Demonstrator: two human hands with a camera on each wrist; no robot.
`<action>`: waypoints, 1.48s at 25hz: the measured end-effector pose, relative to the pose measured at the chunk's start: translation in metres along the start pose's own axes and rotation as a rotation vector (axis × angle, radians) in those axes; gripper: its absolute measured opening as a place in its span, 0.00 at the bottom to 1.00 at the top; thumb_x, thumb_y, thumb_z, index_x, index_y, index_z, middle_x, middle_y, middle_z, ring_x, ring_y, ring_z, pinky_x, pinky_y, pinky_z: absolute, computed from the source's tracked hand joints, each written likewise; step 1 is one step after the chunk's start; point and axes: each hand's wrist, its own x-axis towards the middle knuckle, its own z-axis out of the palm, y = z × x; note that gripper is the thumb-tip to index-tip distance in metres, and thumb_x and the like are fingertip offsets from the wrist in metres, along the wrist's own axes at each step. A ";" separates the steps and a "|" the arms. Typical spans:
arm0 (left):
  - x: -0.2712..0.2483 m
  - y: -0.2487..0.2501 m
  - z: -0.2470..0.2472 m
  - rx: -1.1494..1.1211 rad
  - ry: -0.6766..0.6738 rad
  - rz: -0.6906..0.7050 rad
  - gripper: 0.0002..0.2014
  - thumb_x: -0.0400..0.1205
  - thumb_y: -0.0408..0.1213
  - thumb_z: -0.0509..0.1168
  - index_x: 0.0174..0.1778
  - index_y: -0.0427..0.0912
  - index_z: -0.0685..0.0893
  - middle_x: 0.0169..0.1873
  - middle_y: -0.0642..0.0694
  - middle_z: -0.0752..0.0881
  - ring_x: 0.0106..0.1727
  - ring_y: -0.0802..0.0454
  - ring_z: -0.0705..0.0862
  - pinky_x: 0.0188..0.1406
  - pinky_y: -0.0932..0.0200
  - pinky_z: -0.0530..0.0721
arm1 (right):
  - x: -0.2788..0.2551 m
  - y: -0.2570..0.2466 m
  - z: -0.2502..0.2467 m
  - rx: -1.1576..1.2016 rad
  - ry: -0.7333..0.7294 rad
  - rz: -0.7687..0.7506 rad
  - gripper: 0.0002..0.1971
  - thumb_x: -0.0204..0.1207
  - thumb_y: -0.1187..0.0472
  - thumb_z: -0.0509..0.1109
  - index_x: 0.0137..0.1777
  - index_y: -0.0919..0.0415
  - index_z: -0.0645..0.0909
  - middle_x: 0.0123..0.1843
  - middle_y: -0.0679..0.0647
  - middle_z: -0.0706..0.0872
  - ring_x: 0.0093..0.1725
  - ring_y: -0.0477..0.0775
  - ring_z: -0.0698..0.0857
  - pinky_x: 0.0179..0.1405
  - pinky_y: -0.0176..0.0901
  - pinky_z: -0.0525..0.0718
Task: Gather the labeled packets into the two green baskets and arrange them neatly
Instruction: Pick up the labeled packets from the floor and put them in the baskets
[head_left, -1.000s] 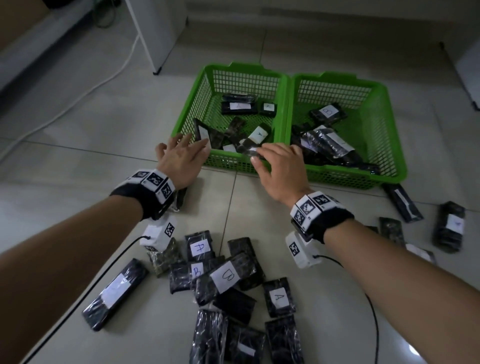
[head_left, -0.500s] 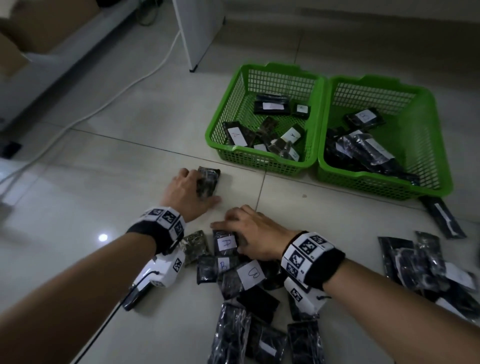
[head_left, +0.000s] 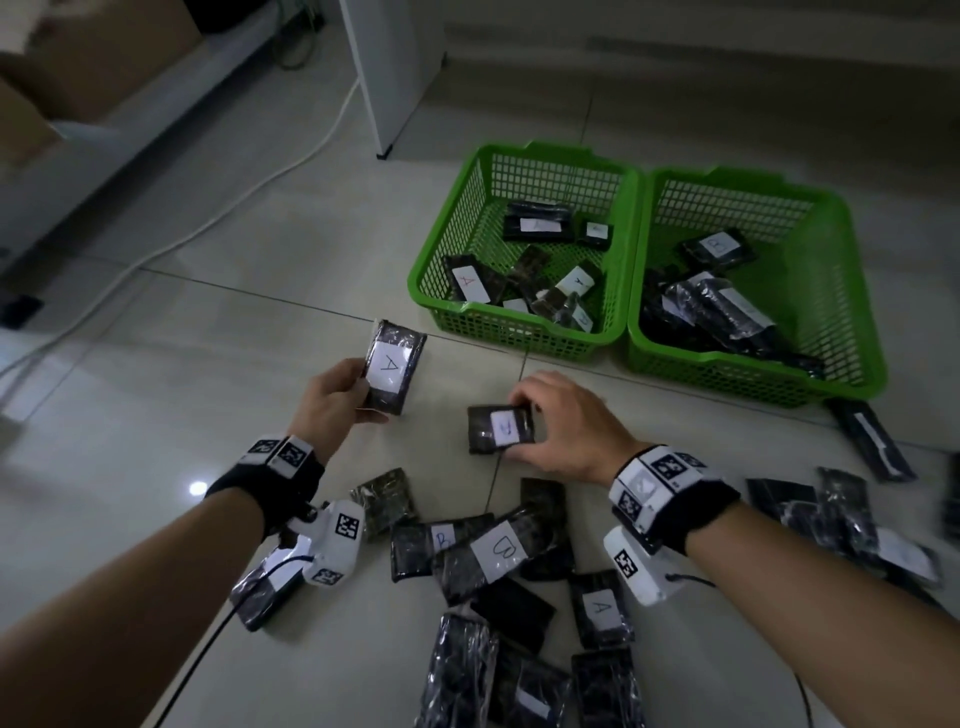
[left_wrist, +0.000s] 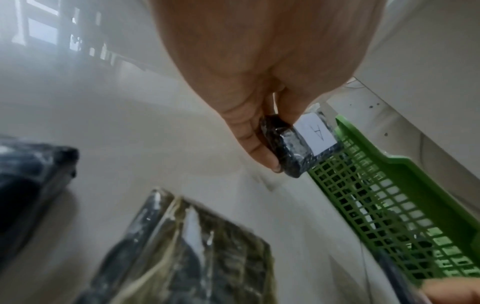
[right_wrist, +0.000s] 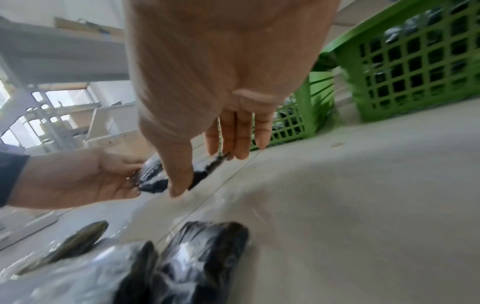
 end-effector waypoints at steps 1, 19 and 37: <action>-0.002 0.003 0.000 0.000 0.019 0.035 0.16 0.86 0.19 0.51 0.65 0.28 0.79 0.46 0.31 0.85 0.30 0.50 0.87 0.30 0.58 0.87 | -0.001 0.001 -0.005 -0.002 0.083 -0.005 0.28 0.64 0.43 0.83 0.59 0.55 0.81 0.55 0.48 0.83 0.53 0.50 0.81 0.49 0.43 0.80; 0.052 0.064 0.093 1.136 -0.161 0.367 0.28 0.88 0.59 0.42 0.85 0.58 0.58 0.84 0.49 0.62 0.85 0.44 0.52 0.76 0.37 0.56 | -0.004 0.033 -0.035 -0.300 0.563 0.017 0.16 0.74 0.62 0.71 0.62 0.61 0.86 0.64 0.56 0.83 0.66 0.59 0.78 0.70 0.57 0.69; -0.095 0.016 0.097 1.328 -0.850 0.424 0.29 0.66 0.63 0.75 0.58 0.52 0.78 0.48 0.53 0.85 0.46 0.50 0.85 0.46 0.54 0.86 | -0.097 0.037 -0.006 -0.242 -0.199 0.034 0.25 0.77 0.44 0.74 0.73 0.49 0.81 0.71 0.50 0.78 0.71 0.53 0.73 0.71 0.56 0.74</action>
